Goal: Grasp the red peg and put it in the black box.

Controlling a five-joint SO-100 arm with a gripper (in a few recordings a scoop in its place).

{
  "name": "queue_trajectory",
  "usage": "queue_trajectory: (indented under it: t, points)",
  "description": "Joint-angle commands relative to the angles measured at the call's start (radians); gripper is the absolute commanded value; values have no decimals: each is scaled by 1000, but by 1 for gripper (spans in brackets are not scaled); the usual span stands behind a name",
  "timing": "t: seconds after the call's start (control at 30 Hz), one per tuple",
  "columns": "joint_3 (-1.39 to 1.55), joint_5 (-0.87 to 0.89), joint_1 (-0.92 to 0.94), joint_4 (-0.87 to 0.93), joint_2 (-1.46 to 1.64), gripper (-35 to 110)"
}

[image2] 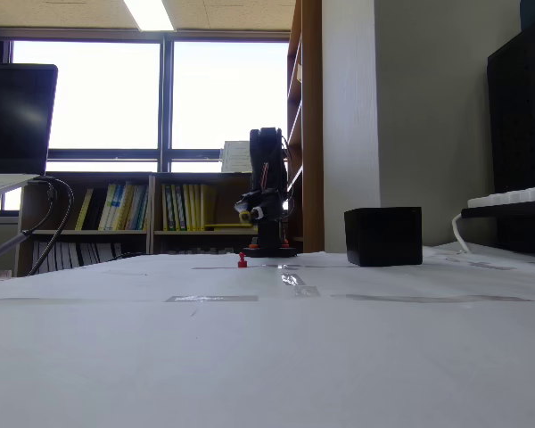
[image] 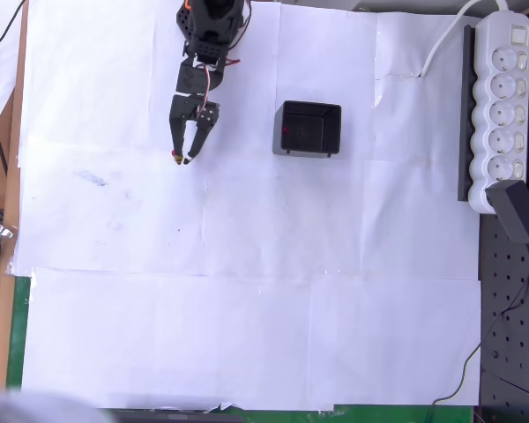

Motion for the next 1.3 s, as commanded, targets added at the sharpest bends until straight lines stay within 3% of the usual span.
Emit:
queue_trajectory:
  t: [0.0,0.17,0.43,1.27]
  points:
    - [-87,-28,3,-38,21,7]
    - [-87,-52,2,11,21,12]
    - [-81,-34,15,5,58,36]
    - [-81,-239,126,40,71,35]
